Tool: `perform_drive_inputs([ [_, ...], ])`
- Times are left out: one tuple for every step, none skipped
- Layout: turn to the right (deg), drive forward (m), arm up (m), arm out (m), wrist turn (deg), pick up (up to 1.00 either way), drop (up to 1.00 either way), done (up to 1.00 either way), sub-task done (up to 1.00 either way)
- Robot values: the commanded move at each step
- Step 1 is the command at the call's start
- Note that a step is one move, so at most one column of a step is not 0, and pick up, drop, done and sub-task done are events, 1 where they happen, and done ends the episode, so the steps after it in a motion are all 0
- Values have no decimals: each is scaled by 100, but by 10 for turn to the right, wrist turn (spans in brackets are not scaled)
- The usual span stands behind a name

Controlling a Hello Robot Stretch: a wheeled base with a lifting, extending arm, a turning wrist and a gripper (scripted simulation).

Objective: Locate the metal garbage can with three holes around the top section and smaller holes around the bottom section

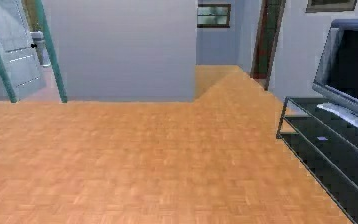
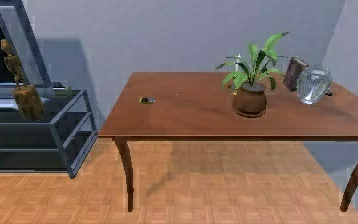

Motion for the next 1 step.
perform_drive_inputs([
  [30, 0, 0, 0, 0, 0, 0, 0, 0],
])
